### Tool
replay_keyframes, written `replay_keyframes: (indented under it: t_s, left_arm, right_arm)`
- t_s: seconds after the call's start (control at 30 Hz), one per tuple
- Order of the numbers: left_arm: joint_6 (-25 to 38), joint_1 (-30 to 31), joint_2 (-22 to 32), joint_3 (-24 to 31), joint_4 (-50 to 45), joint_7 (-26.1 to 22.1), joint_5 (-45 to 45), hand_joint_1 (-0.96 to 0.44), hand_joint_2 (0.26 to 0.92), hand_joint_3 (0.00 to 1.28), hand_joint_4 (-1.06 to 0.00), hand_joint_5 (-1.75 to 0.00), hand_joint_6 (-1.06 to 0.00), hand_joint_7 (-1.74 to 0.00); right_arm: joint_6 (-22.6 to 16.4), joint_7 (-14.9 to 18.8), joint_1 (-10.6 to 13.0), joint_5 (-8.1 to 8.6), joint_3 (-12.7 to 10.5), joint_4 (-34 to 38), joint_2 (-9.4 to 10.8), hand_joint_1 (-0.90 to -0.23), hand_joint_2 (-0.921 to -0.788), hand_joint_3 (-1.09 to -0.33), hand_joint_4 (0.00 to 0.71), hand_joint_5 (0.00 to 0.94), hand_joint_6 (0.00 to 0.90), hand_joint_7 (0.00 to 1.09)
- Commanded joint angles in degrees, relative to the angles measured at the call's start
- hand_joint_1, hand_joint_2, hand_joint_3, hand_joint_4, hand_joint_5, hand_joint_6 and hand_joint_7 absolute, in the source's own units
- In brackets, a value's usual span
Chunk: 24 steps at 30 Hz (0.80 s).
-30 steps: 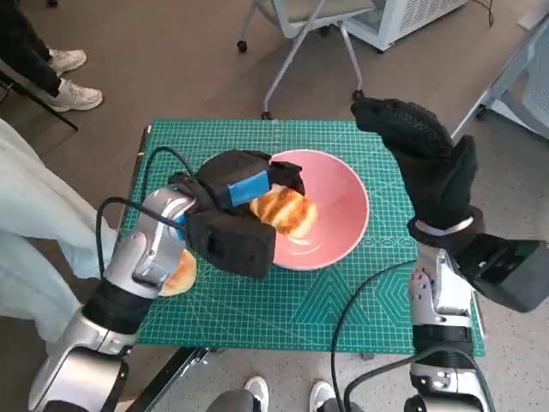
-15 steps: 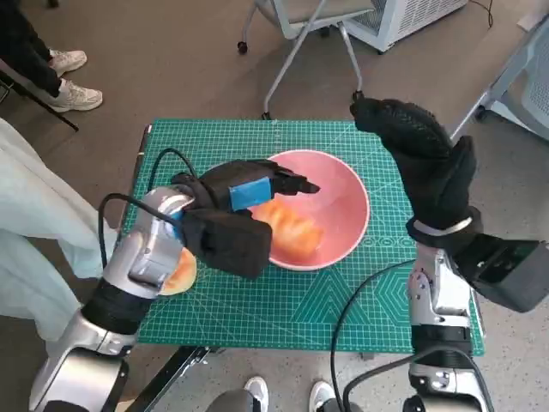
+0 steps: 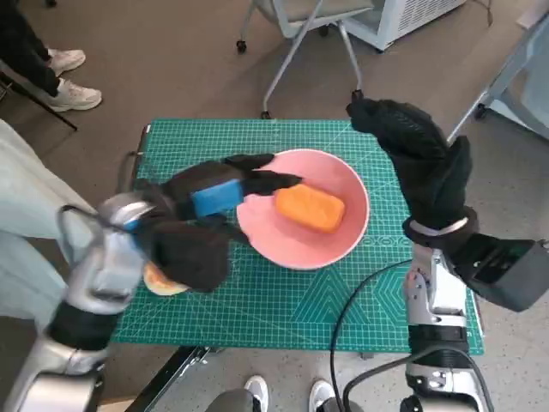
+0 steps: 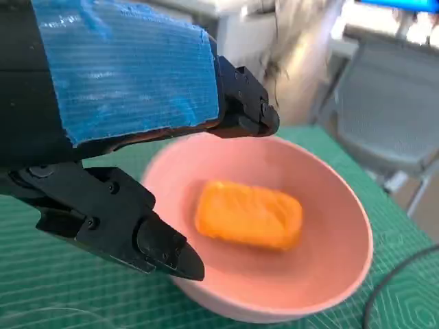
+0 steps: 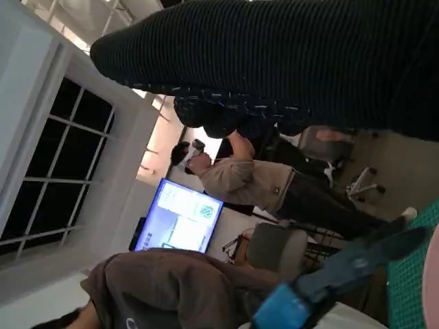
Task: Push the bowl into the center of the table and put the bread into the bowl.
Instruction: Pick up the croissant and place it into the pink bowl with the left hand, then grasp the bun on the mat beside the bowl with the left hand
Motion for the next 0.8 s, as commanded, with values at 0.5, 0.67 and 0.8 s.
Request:
replay_keyframes:
  t_s: [0.5,0.67,0.8]
  left_arm:
    - [3.93,16.66,12.57,18.88,-19.81,-2.8,-7.18,-0.29,0.777,0.0,-0.14,-0.01,-0.31,0.0]
    - [3.96,20.88,13.99,21.69,-22.01,-3.16,-7.69,-0.26,0.762,0.0,-0.14,-0.01,-0.32,0.0]
    - [3.57,23.19,14.14,22.11,-22.56,-2.85,-7.34,-0.25,0.746,0.0,-0.15,-0.01,-0.32,-0.01]
  right_arm:
    - [1.34,-0.44,1.89,0.02,0.59,-1.23,0.86,-0.699,-0.921,-0.732,0.183,0.0,-0.001,0.6]
    - [1.71,-0.28,1.8,0.18,0.71,-1.26,0.93,-0.699,-0.921,-0.732,0.183,0.0,-0.001,0.6]
    - [1.82,-0.17,1.68,0.17,0.72,-0.99,1.0,-0.7,-0.921,-0.732,0.183,0.0,-0.001,0.6]
